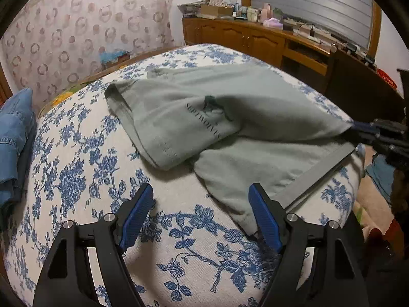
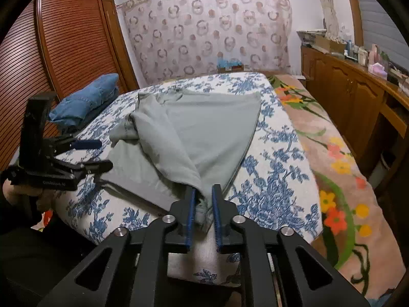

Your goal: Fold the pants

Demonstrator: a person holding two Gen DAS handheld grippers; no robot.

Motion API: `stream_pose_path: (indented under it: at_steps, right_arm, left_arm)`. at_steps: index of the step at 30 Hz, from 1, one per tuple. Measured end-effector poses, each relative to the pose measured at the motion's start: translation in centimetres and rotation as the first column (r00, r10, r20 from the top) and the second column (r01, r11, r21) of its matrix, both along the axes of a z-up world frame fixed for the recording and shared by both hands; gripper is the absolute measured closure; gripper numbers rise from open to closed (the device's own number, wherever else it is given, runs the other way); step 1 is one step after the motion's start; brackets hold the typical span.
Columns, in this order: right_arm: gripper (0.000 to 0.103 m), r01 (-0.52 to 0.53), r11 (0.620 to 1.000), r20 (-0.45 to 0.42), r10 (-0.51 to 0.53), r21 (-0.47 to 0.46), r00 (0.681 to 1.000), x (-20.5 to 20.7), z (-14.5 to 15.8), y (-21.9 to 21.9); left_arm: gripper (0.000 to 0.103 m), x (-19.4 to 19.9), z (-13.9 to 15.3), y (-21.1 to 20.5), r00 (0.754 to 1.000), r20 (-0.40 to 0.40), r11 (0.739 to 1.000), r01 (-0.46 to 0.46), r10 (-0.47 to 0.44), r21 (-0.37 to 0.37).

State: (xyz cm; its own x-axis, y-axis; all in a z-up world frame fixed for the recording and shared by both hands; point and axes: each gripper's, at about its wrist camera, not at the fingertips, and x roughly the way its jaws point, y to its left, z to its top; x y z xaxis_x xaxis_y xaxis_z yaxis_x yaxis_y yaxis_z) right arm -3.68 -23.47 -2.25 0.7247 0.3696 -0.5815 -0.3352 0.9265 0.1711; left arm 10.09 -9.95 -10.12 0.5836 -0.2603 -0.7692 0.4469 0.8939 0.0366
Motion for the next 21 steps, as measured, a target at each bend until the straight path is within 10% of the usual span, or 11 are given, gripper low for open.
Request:
stream_pose_path:
  at_steps: [21]
  right_arm:
    - [0.072,0.047,0.998,-0.013,-0.047,-0.039,0.999,1.2,-0.9,-0.8]
  left_arm:
    - [0.025,-0.5,-0.4,1.7,1.000,-0.017,0.999,-0.014,0.013,-0.052]
